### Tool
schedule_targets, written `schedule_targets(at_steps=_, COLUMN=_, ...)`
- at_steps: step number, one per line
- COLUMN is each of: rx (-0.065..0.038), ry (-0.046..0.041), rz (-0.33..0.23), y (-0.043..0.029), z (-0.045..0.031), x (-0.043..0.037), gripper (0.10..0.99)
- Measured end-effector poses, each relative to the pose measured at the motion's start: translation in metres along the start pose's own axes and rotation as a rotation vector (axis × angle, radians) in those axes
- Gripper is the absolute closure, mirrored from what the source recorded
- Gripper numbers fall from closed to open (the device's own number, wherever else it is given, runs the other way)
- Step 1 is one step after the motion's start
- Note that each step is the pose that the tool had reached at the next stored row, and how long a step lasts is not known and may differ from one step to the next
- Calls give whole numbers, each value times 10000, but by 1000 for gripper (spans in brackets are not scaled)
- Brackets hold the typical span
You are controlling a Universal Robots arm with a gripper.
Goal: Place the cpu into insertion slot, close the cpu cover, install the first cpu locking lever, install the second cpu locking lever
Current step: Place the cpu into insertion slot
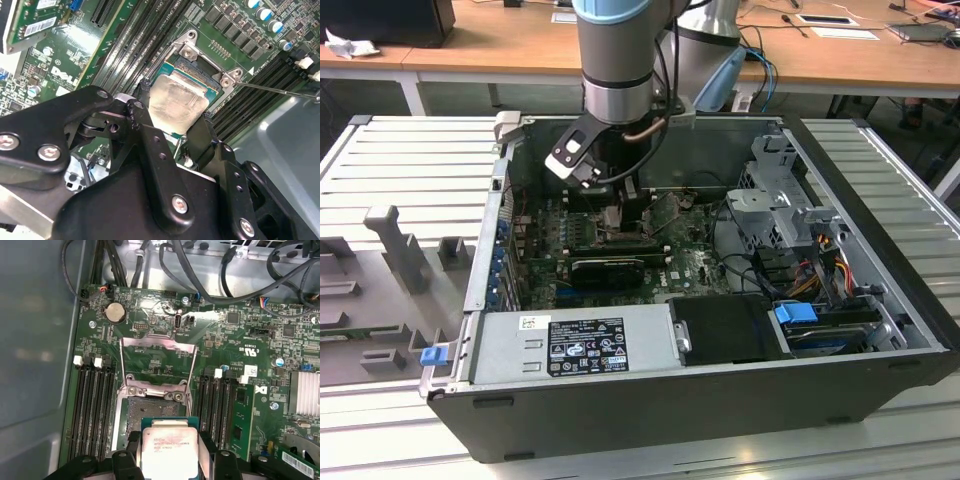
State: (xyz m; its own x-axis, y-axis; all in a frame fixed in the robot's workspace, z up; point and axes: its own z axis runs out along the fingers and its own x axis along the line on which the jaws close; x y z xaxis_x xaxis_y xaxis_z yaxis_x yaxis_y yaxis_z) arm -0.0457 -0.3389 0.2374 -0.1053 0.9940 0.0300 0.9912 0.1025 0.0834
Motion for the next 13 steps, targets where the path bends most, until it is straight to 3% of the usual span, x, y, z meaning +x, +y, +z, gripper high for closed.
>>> schedule_targets(at_steps=5, rx=7, ry=5, rz=30, y=9, z=61, x=17, gripper=545)
schedule_targets(at_steps=10, rx=-6, ry=-35, rz=524, y=18, z=148, x=25, gripper=545)
schedule_targets(at_steps=13, rx=-9, ry=-8, rz=531, y=15, z=180, x=33, gripper=545)
